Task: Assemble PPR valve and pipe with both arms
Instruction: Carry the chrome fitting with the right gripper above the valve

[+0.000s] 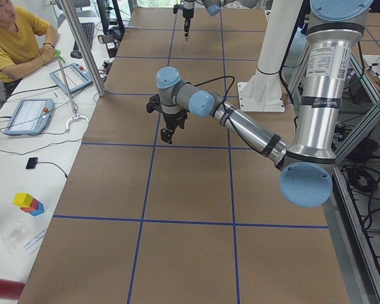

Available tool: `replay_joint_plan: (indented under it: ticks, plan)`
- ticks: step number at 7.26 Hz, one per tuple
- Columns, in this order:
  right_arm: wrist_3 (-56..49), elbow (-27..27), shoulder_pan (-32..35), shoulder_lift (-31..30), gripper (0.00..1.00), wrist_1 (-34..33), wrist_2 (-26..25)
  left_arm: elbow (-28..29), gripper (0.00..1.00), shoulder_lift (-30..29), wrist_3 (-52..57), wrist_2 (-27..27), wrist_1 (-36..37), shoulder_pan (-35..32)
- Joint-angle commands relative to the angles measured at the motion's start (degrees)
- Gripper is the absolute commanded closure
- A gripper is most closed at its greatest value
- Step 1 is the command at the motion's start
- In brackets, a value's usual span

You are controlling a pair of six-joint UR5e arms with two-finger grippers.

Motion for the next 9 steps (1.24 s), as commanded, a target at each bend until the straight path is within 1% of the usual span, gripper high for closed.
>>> replay_joint_plan:
  ticks: [1, 3, 4, 5, 6, 7, 9]
  plan:
    - [10.0, 2.9, -3.7, 15.0, 1.00, -17.7, -0.8, 4.8, 0.00, 0.3, 11.3, -0.2, 0.2, -5.5]
    - [22.5, 1.8, -11.2, 26.2, 1.00, -24.0, -5.1, 5.4, 0.00, 0.3, 10.7, -0.2, 0.4, -5.7]
    - [26.9, -1.5, -13.6, 31.6, 1.00, -25.3, -6.7, 5.8, 0.00, 0.4, 10.7, -0.3, 0.4, -5.6]
    - [32.0, -6.5, -15.7, 36.7, 1.00, -25.8, -8.6, 6.2, 0.00, 0.4, 10.6, -0.3, 0.4, -5.6]
    - [34.5, -10.2, -17.3, 40.4, 1.00, -26.4, -10.0, 6.3, 0.00, 0.4, 10.6, -0.4, 0.4, -5.6]
    - [37.7, -14.1, -18.4, 44.5, 1.00, -28.5, -10.2, 6.3, 0.00, 0.4, 10.5, -0.5, 0.4, -5.6]
    - [42.6, -22.6, -20.7, 52.7, 1.00, -29.1, -10.3, 6.4, 0.00, 0.4, 10.5, -0.5, 0.4, -5.5]
